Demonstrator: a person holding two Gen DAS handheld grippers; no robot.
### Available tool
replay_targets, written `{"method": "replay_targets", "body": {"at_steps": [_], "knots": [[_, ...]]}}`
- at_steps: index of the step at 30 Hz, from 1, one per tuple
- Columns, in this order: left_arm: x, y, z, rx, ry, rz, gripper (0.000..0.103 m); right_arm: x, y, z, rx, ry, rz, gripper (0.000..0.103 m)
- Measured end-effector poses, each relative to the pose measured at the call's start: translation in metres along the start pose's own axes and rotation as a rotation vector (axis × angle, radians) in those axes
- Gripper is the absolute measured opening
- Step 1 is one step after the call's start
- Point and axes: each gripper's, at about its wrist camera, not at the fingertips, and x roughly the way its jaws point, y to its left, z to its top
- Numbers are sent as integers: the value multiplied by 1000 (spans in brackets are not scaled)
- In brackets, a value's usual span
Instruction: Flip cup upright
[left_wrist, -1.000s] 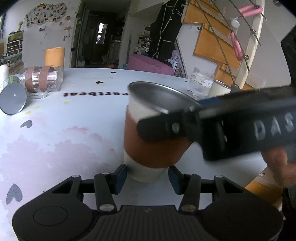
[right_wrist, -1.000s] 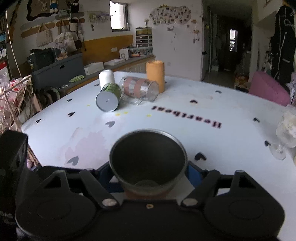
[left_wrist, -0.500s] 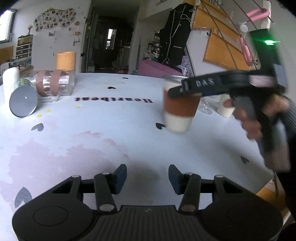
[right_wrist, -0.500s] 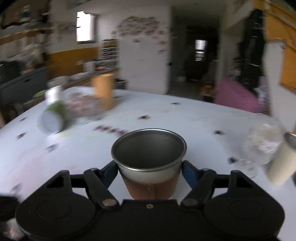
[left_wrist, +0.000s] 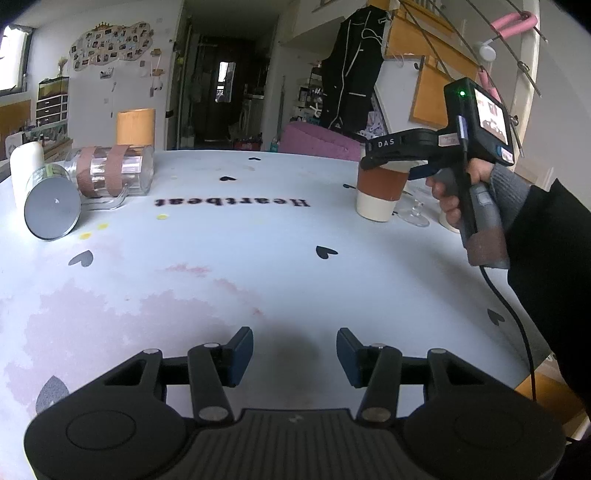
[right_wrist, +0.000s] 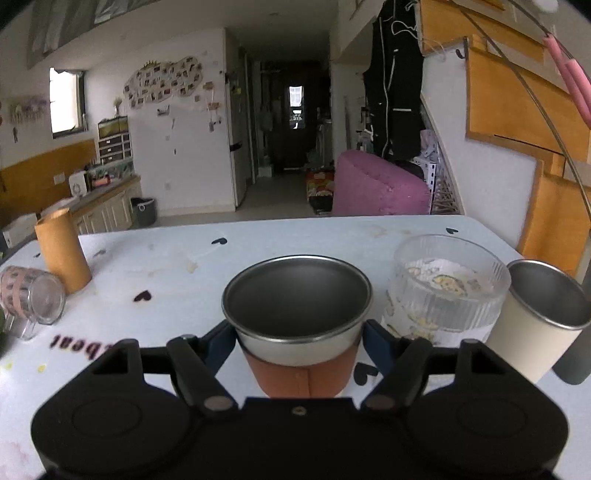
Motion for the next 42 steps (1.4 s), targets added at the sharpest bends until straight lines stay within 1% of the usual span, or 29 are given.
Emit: {"method": "replay_targets", "body": {"at_steps": [4,5,6,7,12,15,20,26,28,29,31,36,37,40,41,42], "knots": [[-1,0,2,-3,-4,5,51,-2,-2,-3,23,-9,7,77],[-1,0,3,-4,-6,7,51,-2,-3,-4,30,-10,8,81],[-2,-1,3,-4,-8,9,51,-4,-4,-4,36,-2,18,92],[-3,-1,4,-4,-11,11,51,-7,-4,-5,42,5,25,97],[-8,-2,8,-5,-30,18,51,-42,-3,-10,31,-4,33,97],[-12,-4,11,-6,-39,25,52,-76,-4,-21,16,-31,61,98],[-16,-8,18,1,-54,49,52,-134,-11,-46,9,-83,79,98],[-26,-15,29,10,-73,102,53,-192,-19,-72,16,-157,49,99],[-32,-19,33,14,-87,122,58,-206,-20,-77,17,-172,32,99],[-35,-21,34,17,-96,132,62,-211,-20,-80,14,-178,24,99],[-42,-26,35,29,-112,149,63,-222,-20,-88,6,-191,4,100],[-56,-37,37,45,-148,176,83,-238,-18,-103,-20,-197,-15,100],[-58,-39,37,47,-154,180,85,-240,-18,-105,-20,-197,-21,100],[-62,-44,35,49,-160,191,96,-245,-18,-113,-12,-188,-18,101],[-63,-45,34,49,-161,199,101,-246,-19,-114,-7,-184,-18,101],[-64,-46,34,48,-163,206,103,-246,-19,-116,-3,-181,-18,101]]}}
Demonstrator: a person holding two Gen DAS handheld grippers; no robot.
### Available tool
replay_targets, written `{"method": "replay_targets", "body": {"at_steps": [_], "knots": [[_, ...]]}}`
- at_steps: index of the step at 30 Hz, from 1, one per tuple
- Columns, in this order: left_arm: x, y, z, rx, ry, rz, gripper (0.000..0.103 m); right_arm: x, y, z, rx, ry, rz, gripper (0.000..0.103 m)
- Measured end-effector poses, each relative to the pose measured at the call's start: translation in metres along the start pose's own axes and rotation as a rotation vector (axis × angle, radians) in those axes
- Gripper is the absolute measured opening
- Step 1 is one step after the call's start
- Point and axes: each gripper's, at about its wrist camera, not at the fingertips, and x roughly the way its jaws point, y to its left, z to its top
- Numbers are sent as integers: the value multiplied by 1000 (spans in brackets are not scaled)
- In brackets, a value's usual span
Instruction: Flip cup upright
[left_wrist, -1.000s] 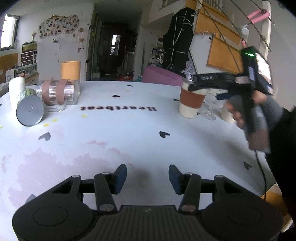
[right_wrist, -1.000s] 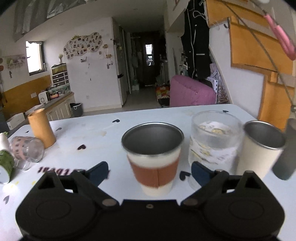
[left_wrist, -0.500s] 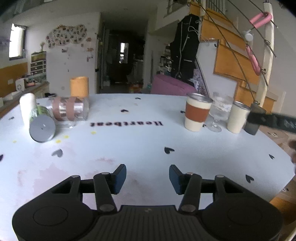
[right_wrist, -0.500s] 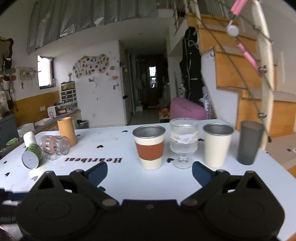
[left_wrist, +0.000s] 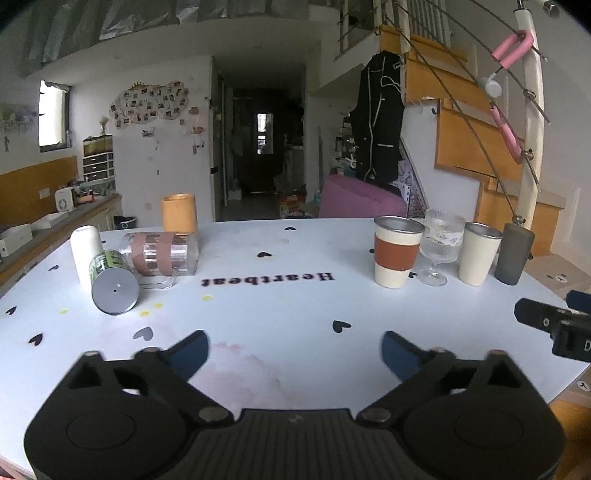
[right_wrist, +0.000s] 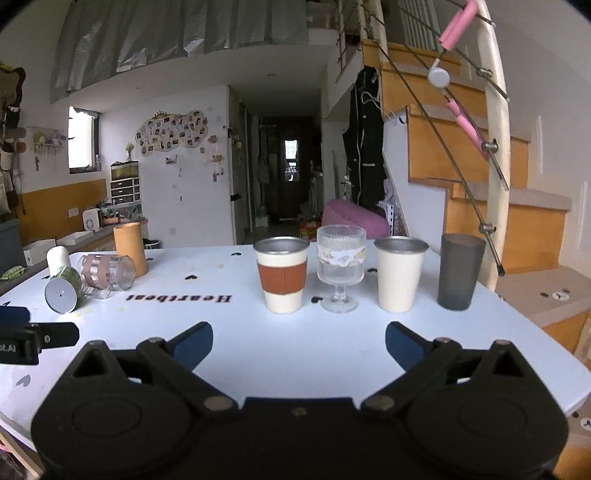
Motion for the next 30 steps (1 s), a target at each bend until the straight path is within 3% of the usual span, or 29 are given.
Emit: {"method": "replay_targets", "body": {"at_steps": [7,30], "knots": [[-2,2,-1,-24,1,30,103,-6,1,-5,-4,5,-7,103],[-3,1,-1,-27,8,22,103,-9,-2,-2,-4,12,-14,103]]}}
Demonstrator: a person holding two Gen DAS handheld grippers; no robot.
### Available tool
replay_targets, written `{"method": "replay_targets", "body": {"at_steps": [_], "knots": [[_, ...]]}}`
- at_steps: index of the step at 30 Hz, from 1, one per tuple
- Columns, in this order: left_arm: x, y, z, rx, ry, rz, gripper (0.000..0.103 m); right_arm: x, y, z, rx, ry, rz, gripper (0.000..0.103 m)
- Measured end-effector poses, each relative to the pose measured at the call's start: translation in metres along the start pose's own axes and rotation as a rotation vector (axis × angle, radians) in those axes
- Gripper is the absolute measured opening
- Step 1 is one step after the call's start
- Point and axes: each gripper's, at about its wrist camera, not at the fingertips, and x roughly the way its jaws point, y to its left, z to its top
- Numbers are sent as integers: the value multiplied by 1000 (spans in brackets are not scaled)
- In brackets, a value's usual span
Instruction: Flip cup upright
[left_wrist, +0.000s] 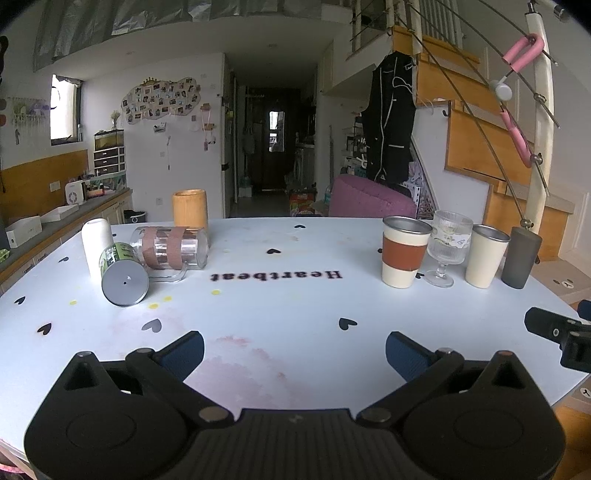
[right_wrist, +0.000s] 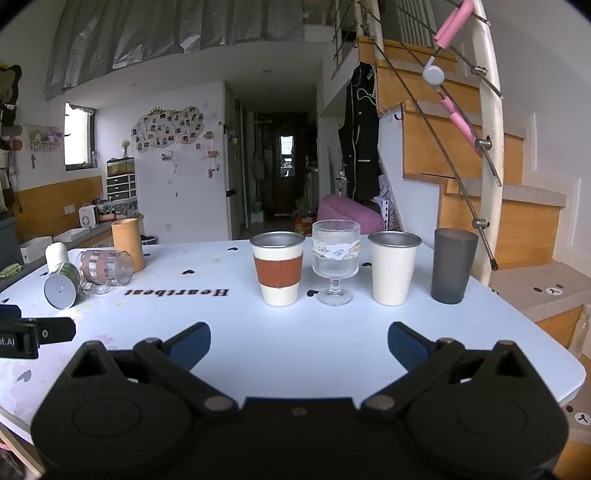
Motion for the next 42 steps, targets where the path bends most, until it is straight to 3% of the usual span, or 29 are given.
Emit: {"method": "replay_targets", "body": {"at_steps": [42], "knots": [[-2,2,-1,7,-10,4,103,0,4,0,-5,-7,0,103]]}}
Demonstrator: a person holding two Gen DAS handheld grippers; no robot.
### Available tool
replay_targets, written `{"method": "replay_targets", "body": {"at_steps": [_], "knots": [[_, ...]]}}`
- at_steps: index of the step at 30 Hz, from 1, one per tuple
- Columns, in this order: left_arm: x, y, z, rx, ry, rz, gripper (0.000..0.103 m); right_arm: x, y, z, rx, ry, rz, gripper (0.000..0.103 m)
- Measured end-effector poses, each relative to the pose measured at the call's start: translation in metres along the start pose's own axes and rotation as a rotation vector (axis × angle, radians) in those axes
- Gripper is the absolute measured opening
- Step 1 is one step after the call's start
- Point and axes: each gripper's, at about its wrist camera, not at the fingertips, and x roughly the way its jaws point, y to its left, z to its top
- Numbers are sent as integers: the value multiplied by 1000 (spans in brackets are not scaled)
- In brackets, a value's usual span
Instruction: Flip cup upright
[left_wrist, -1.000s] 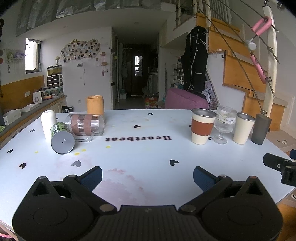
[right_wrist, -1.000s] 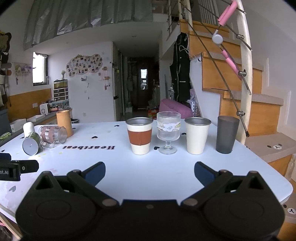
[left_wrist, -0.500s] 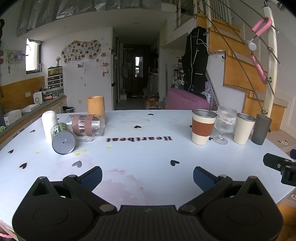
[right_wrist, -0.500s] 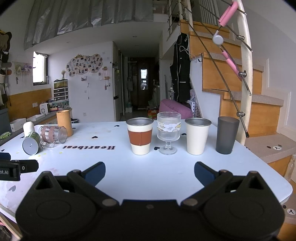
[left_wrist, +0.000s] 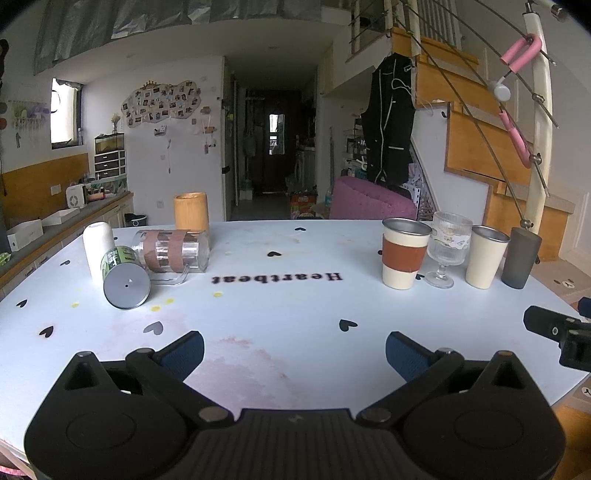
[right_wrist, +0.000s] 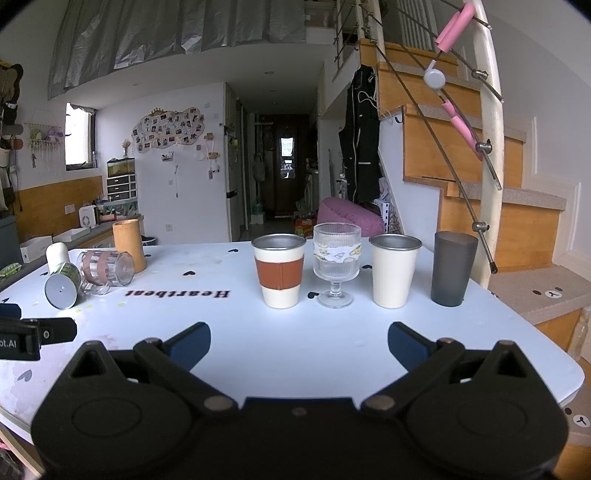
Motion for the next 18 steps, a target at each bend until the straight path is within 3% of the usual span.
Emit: {"method": "replay_targets", "body": {"at_steps": [18], "knots": [[-2,-1,0,2,-4,1,103,-1,0,0,-1,-1,1,103]]}}
